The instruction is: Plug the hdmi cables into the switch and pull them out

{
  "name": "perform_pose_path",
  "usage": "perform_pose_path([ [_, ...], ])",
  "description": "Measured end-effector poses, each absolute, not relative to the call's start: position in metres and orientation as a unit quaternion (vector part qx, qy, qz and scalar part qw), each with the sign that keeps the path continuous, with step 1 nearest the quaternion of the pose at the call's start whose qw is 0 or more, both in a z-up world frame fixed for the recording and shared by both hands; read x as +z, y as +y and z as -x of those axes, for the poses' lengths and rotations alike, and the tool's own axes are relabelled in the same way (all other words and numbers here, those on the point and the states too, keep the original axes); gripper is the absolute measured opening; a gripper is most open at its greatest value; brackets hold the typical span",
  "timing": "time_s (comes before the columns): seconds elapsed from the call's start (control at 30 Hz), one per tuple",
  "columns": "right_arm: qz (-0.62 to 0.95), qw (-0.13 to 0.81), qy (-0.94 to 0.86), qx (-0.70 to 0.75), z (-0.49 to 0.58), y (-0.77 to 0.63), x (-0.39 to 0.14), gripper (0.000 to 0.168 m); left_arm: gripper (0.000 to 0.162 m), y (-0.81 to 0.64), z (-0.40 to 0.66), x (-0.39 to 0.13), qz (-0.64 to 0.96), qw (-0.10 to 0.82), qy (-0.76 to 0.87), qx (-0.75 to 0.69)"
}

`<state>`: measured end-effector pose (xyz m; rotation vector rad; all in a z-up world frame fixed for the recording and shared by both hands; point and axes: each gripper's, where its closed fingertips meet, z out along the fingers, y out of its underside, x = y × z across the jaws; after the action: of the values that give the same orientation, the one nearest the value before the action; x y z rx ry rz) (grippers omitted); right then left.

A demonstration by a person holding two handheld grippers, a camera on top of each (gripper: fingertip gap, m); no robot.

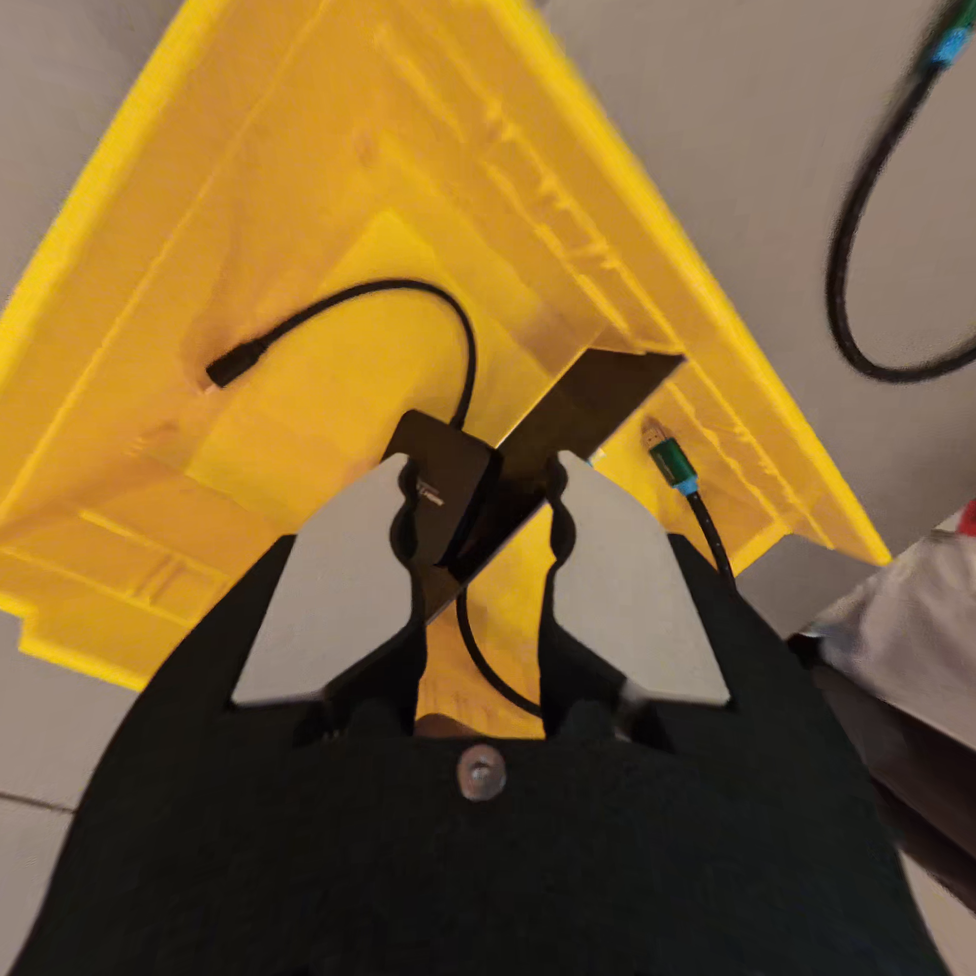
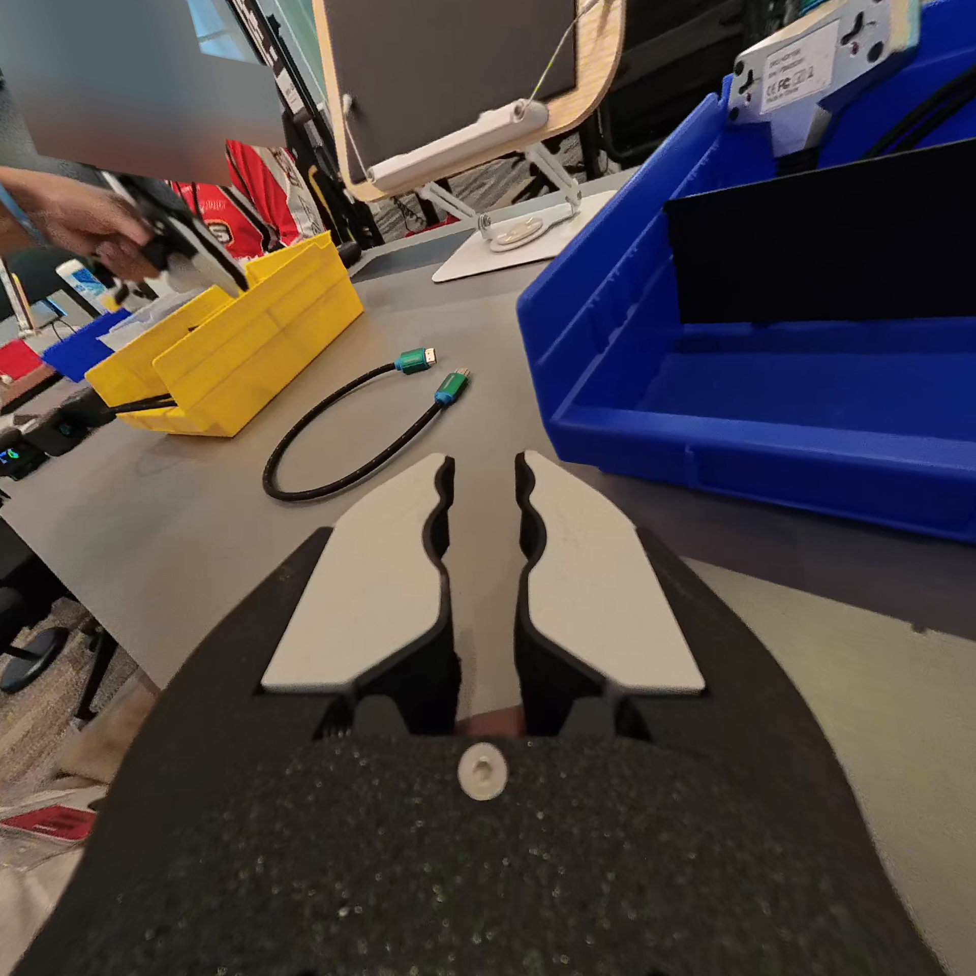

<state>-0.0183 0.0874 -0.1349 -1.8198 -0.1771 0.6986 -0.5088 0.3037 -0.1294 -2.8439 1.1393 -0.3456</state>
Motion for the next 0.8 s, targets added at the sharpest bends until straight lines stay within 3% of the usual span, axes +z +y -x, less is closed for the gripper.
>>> perform_pose_path([
  [0.07,0.769,0.558,-0.065,0.304,0.015,0.088,-0.134,0.021,0.064,0.309,0.52,-0.141,0.946,-0.021,0.309,-0.099],
  [0.33,0.773,0.552,-0.095,0.299,0.023,0.083,-0.135,0.022,0.084,0.311,0.545,-0.167,0.982,-0.111,0.152,-0.035],
  [0.5,0.756,0.54,-0.079,0.36,0.028,0.08,-0.131,0.022,0.086,0.296,0.541,-0.178,0.98,-0.169,0.098,-0.04],
  [0.8,0.732,0.534,-0.045,0.42,0.027,0.077,-0.123,0.021,0.072,0.285,0.549,-0.184,0.973,-0.219,0.058,-0.04],
])
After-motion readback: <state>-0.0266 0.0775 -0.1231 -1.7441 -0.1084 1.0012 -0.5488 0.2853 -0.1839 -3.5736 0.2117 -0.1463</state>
